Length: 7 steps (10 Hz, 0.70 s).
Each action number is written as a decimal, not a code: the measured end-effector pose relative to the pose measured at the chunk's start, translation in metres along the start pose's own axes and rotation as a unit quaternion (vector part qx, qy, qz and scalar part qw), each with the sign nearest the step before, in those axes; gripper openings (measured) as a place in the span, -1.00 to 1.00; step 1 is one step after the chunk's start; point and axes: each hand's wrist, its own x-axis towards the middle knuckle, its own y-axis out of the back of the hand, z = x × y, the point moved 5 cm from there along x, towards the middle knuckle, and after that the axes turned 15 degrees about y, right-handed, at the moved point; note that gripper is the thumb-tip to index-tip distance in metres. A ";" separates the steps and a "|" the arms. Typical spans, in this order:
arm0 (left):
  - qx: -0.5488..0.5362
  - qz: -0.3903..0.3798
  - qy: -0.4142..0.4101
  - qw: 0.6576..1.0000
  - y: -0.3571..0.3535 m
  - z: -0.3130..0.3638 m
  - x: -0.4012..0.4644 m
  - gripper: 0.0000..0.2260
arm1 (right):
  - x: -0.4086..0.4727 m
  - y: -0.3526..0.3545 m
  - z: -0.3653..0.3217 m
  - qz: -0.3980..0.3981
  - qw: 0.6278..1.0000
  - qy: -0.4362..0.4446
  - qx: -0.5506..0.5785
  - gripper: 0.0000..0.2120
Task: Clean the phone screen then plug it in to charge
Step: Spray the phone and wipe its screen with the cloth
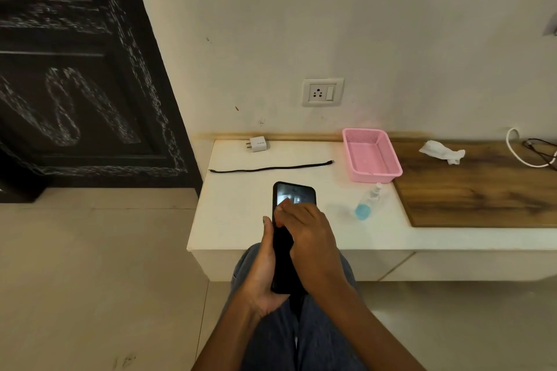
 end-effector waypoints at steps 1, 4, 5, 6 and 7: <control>-0.017 -0.015 0.007 1.000 -0.004 -0.001 0.000 -0.42 | -0.007 -0.001 0.003 0.016 1.000 -0.015 0.014 -0.66; 0.048 0.033 0.008 0.998 0.005 0.001 0.008 -0.40 | 0.025 0.006 0.022 0.038 0.997 0.017 -0.060 -0.76; 0.050 0.036 0.009 0.998 0.007 0.001 0.006 -0.38 | 0.018 0.005 0.022 0.067 0.996 0.038 -0.052 -0.68; 0.014 0.028 0.004 0.999 0.010 0.003 0.004 -0.39 | -0.004 -0.005 0.008 0.086 0.994 0.047 -0.041 -0.65; -0.023 0.035 -0.010 0.999 0.019 0.006 0.004 -0.36 | -0.011 -0.052 -0.006 -0.311 0.896 0.019 -0.317 -0.65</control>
